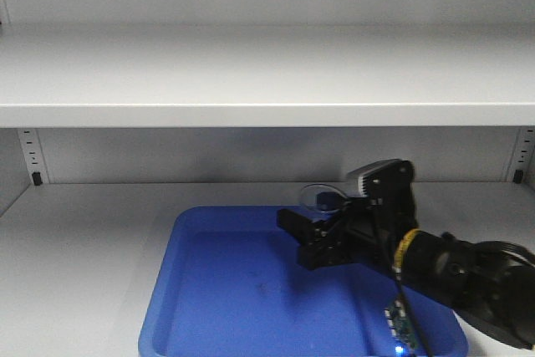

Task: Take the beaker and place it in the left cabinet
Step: 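Lower the beaker onto the blue tray with the right gripper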

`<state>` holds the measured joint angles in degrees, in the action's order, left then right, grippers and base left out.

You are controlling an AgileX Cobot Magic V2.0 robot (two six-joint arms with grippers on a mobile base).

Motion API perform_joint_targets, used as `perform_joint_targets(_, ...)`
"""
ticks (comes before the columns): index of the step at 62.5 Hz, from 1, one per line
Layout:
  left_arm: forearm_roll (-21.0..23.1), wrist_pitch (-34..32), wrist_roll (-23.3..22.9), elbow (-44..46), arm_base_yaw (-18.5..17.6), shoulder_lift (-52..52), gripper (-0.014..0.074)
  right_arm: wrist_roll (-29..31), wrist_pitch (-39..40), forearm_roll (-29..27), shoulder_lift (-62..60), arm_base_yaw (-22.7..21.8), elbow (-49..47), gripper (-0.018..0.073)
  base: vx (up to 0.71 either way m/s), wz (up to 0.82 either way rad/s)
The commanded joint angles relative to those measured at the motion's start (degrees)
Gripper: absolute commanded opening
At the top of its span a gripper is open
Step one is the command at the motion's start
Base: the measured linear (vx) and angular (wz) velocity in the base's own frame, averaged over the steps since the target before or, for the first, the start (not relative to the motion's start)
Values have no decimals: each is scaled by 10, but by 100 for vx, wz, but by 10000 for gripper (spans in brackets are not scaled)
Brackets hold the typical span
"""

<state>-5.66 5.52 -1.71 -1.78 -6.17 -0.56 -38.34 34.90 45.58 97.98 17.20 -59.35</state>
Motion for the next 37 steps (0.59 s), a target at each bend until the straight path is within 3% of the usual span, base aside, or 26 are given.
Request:
perform_joint_targets(1,2,-51,-2,-8,-4,-11,-8,8,23,-14,-4,9,-40,1,0,0)
perform_joint_targets(23,2,-51,-2,-8,-4,-11,-8,11,-5,-9,29,18,-47,55,0,0)
perform_joint_targets(37,2,-51,-2,-8,-4,-11,-8,12,-11,-9,29,18,-47,243,0,0)
